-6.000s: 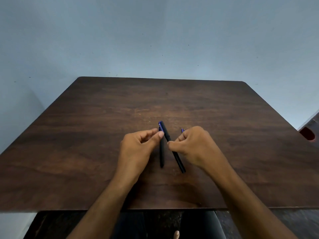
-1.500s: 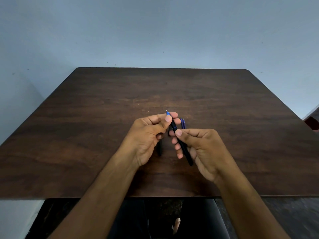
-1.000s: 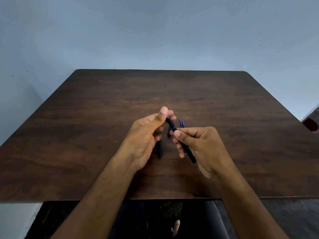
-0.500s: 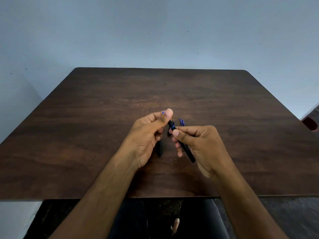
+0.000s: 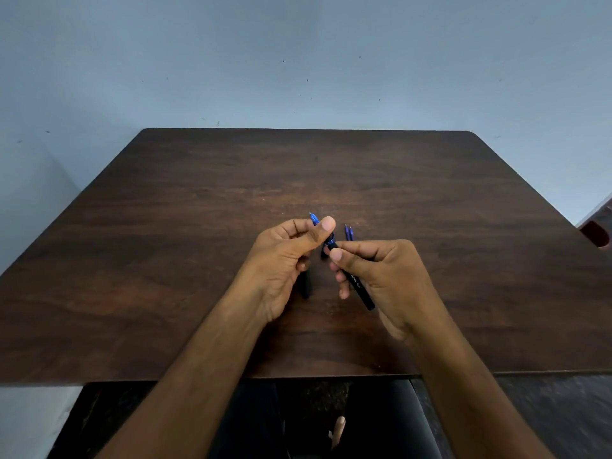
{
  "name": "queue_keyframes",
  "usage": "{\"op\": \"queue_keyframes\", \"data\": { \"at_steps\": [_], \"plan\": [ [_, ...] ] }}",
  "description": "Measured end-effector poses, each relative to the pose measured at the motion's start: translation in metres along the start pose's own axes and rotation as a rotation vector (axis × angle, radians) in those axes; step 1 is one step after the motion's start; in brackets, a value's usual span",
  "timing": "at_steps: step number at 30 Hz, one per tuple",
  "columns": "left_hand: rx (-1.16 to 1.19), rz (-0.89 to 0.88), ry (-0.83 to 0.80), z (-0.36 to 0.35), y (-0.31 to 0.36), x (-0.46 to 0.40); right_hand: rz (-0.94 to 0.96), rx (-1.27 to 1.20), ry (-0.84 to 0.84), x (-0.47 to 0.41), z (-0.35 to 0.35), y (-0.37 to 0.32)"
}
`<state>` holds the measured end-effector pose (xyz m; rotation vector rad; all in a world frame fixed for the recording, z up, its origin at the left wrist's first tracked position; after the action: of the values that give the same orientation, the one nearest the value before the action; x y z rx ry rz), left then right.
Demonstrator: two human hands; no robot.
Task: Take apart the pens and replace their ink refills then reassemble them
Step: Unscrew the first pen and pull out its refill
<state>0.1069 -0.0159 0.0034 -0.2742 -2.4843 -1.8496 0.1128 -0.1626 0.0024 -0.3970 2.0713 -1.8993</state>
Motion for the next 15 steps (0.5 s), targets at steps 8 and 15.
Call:
{"op": "queue_keyframes", "data": {
  "at_steps": [8, 15],
  "plan": [
    [-0.005, -0.036, -0.041, 0.0009, 0.0026, 0.0039, -0.004, 0.002, 0.027, -0.0003, 0.0032, -0.0021],
    [0.038, -0.033, 0.06, 0.0046, -0.0013, -0.0009, 0.002, -0.001, 0.004, 0.0025, -0.001, -0.0055]
  ]
}}
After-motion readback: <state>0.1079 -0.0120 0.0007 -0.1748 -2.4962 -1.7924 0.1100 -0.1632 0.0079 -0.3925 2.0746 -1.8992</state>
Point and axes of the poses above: each hand's wrist, its own x-axis away from the middle knuckle, its own z-axis out of the back of the hand, y = z × x, the point moved 7 cm from there along -x, towards the middle knuckle, and after that the axes turned 10 degrees about -y, right-handed, at the moved point
